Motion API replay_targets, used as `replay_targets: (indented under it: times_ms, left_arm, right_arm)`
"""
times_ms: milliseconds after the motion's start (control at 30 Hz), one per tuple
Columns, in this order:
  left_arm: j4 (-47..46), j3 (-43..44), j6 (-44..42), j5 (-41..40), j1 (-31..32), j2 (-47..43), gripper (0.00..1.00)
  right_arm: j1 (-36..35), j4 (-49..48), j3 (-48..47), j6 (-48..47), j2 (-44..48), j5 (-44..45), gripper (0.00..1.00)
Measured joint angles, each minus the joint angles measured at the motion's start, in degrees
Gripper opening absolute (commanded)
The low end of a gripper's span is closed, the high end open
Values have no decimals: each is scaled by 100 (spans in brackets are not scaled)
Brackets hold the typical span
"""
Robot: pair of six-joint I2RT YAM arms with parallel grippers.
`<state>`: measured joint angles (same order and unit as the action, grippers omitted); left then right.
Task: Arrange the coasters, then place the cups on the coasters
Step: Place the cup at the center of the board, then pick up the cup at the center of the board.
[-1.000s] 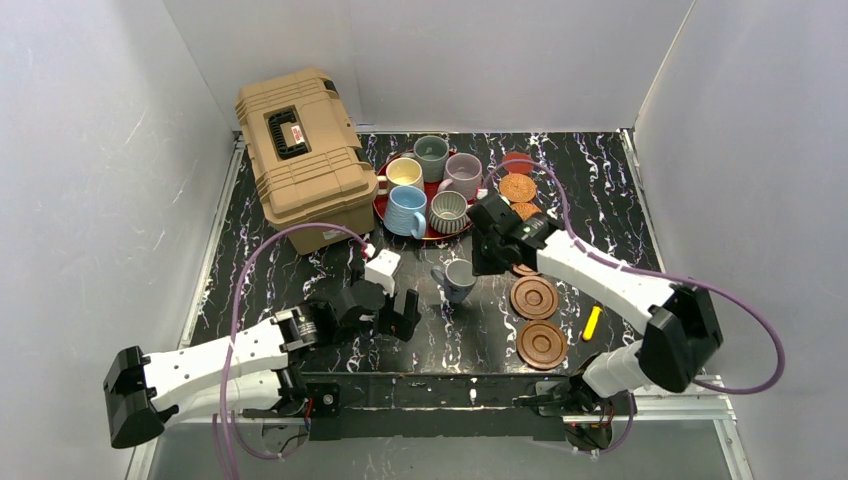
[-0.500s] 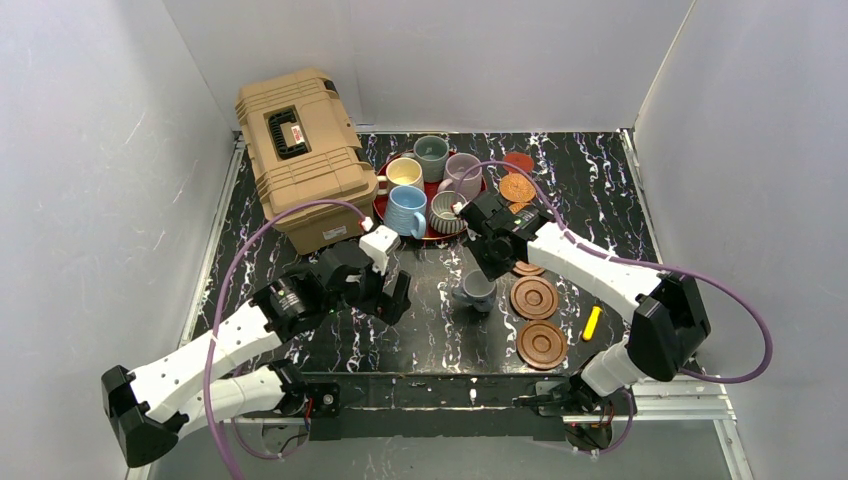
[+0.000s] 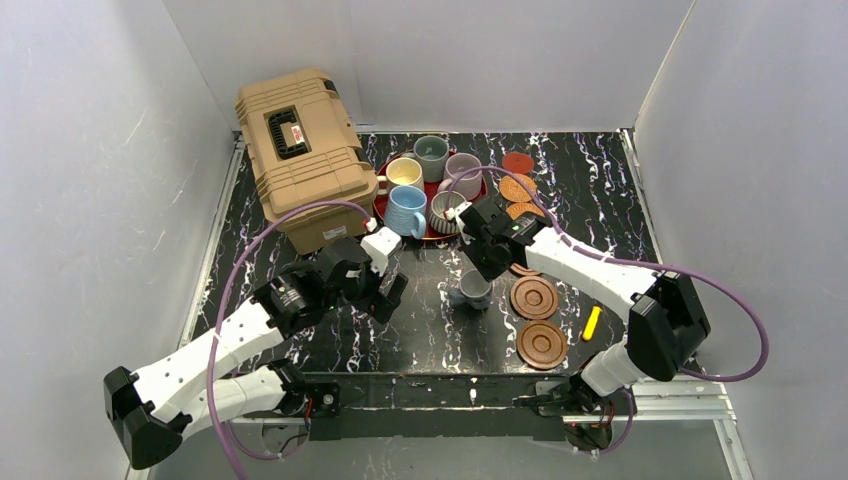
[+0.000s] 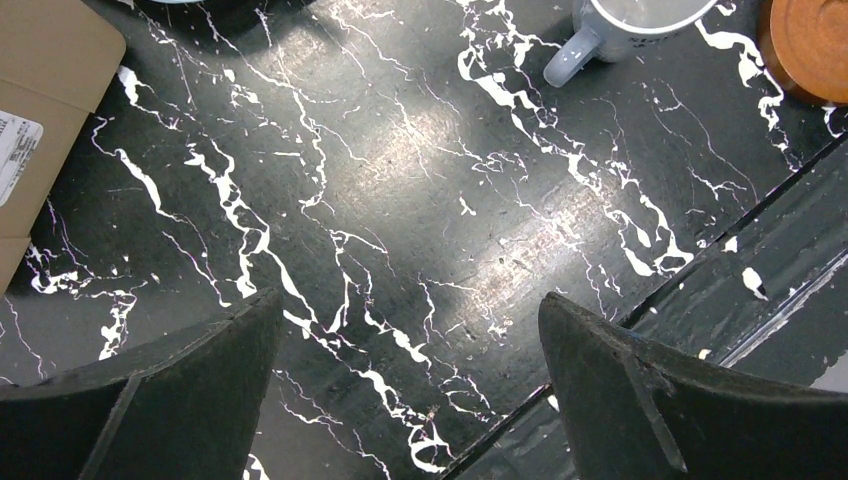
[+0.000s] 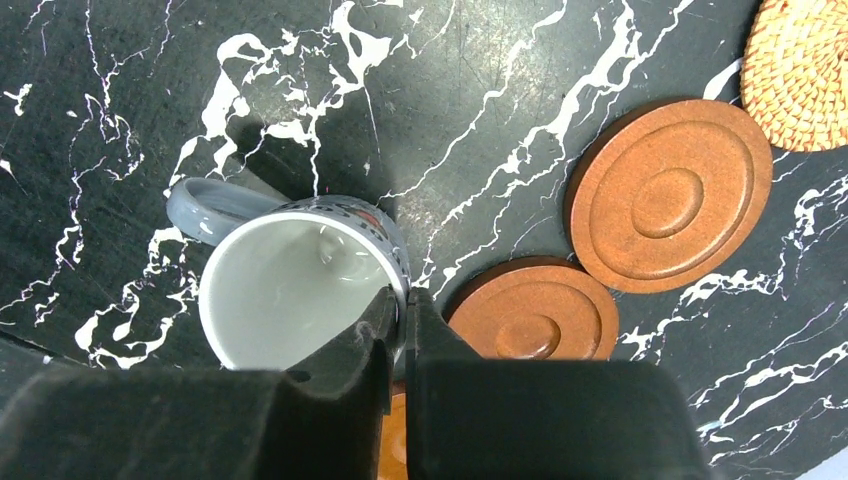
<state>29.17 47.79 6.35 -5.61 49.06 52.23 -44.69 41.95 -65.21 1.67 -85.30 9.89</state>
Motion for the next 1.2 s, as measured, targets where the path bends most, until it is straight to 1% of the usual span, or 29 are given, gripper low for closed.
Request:
replay_targets:
  times_ms: [167,233,400,433,500,600,767,867,933,1000,1100,1200]
  left_arm:
    - [2,-28,-44,11,0,11,98]
    - [-2,-33,-46,20,0,7,98]
    - [-7,-61,-57,11,0,-57,98]
    - [-7,-61,-57,0,0,-61,98]
    - [-2,-61,-55,-20,0,-55,98]
    - [4,-61,-52,-61,0,-35,98]
    - [7,-61,-9,-184,0,-35,98]
    - [9,-61,33,-258,0,-42,98]
    - [11,-61,66,-302,0,-66,98]
    - [15,-61,87,-350,0,-109,98]
    - [31,-61,116,-437,0,-184,98]
    - [46,-61,125,-498,0,-243,98]
  right_arm:
    - [-2,-153,120,-13,20,-42,38]
    - [-2,-140,144,2,39,-37,51]
    - [-2,-96,175,369,264,127,73]
    - [-2,-50,175,511,352,195,79]
    - [-7,68,175,837,551,345,83]
    - [-7,317,175,1580,933,643,83]
    - [-7,483,426,2977,1491,822,77]
    - [-20,474,710,3515,1639,817,76]
    - [-35,470,835,3753,1626,817,76]
    - [-50,472,890,3947,1541,820,73]
    - [-72,446,892,4144,1351,894,64]
    - [-74,380,997,4280,1259,1003,51]
